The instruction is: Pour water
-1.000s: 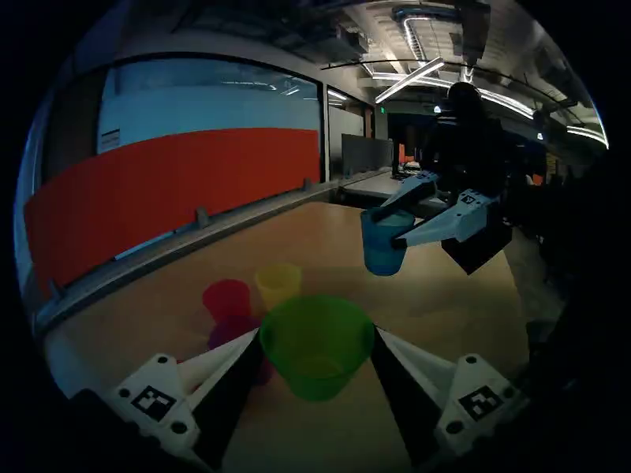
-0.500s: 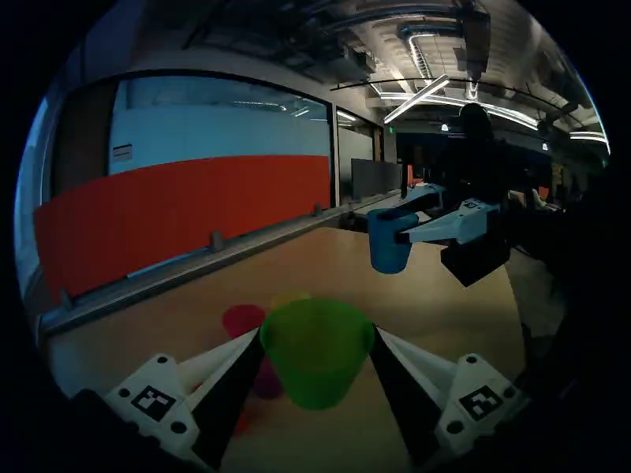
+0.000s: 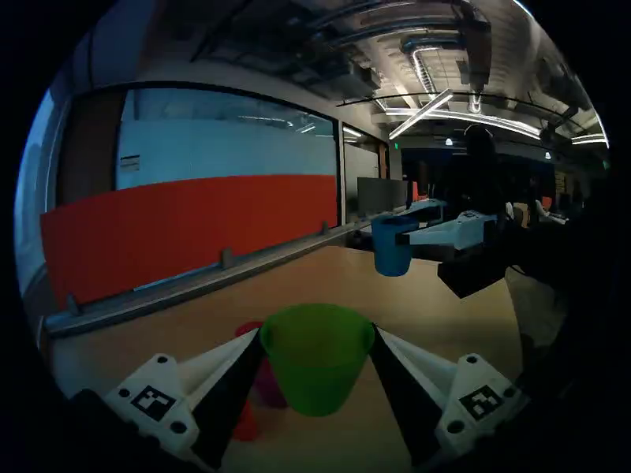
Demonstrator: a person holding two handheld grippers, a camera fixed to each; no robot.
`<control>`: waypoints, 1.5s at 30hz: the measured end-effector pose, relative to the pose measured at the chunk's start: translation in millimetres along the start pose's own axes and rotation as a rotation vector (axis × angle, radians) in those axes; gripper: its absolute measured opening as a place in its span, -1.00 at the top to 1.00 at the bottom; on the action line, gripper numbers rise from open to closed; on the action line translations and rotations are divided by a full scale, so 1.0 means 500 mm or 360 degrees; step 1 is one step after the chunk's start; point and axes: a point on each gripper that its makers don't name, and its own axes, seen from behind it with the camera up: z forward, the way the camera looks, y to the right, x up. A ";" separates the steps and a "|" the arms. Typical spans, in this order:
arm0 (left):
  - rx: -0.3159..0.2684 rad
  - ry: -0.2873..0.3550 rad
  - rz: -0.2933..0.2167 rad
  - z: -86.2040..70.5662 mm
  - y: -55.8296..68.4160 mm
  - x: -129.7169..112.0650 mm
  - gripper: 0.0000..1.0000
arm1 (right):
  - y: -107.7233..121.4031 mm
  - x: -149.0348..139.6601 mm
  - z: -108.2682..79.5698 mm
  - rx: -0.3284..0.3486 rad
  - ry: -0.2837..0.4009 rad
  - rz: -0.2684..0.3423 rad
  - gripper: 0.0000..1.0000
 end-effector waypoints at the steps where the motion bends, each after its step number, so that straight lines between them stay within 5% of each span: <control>1: 0.0001 0.0008 0.0001 -0.002 -0.001 0.003 -0.80 | 0.001 0.004 0.000 -0.0001 0.0008 0.0001 -0.85; 21: -0.0027 0.0103 -0.0028 -0.007 0.003 0.032 -0.80 | -0.014 0.044 0.021 0.0057 0.0047 -0.0044 -0.86; 45: -0.0040 0.0114 -0.0065 -0.005 0.013 0.032 -0.79 | -0.070 0.148 0.080 0.0199 0.0135 -0.0374 -0.85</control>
